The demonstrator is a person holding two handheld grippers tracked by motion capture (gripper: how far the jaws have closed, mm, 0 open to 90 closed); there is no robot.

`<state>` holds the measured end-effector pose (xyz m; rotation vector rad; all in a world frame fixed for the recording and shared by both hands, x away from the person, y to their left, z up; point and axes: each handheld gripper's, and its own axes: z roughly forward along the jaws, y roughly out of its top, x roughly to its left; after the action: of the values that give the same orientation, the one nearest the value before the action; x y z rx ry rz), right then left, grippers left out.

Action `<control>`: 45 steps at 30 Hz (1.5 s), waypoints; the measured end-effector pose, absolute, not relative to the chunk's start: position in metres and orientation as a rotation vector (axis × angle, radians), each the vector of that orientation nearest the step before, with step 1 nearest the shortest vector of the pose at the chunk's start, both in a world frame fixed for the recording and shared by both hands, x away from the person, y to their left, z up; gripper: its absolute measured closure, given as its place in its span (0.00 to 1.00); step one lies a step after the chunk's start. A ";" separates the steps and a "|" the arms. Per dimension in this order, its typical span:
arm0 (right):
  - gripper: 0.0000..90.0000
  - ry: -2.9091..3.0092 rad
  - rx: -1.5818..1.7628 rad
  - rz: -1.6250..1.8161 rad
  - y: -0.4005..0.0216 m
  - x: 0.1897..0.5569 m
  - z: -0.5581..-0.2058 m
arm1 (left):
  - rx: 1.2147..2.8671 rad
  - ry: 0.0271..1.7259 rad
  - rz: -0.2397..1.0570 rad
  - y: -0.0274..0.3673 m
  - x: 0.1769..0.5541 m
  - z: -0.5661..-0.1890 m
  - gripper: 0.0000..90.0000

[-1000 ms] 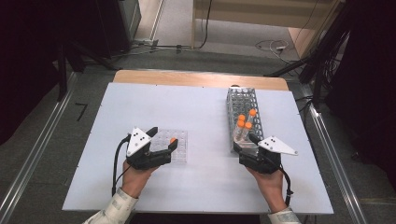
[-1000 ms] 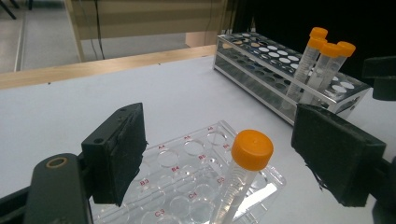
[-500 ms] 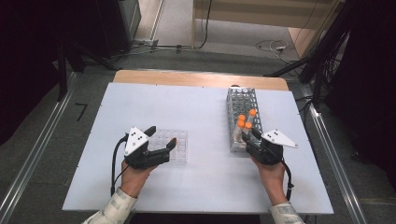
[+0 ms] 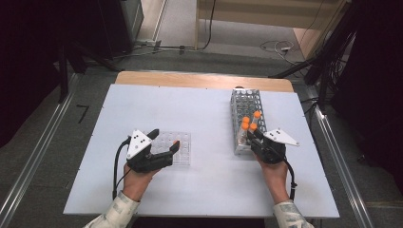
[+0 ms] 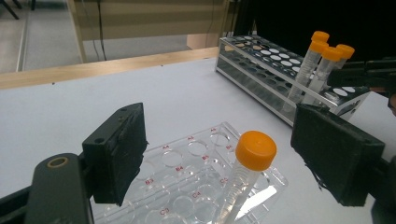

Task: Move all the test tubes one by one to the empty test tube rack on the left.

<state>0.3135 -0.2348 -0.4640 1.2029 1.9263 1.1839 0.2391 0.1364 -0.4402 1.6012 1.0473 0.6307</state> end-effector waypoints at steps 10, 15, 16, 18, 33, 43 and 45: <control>0.80 1.922 1.202 1.204 -0.236 0.313 -0.463 | 1.603 1.044 0.626 0.136 0.238 -0.440 0.21; 0.80 1.912 1.201 1.237 -0.237 0.311 -0.458 | 1.604 1.041 0.626 0.136 0.238 -0.440 0.21; 0.80 1.912 1.201 1.237 -0.237 0.311 -0.458 | 1.604 1.041 0.626 0.136 0.238 -0.440 0.21; 0.80 1.900 1.199 1.246 -0.238 0.309 -0.455 | 1.603 1.041 0.624 0.136 0.238 -0.440 0.21; 0.80 1.790 1.133 1.342 -0.246 0.290 -0.422 | 1.603 1.038 0.626 0.136 0.237 -0.439 0.21; 0.80 1.785 1.104 1.379 -0.252 0.274 -0.410 | 1.596 1.027 0.624 0.136 0.234 -0.437 0.21; 0.80 1.796 1.102 1.395 -0.252 0.269 -0.409 | 1.595 1.025 0.625 0.136 0.233 -0.436 0.21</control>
<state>0.2694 -0.2518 -0.4091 1.1016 1.7960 1.3948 0.2334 0.1363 -0.4362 1.5952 1.0249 0.6246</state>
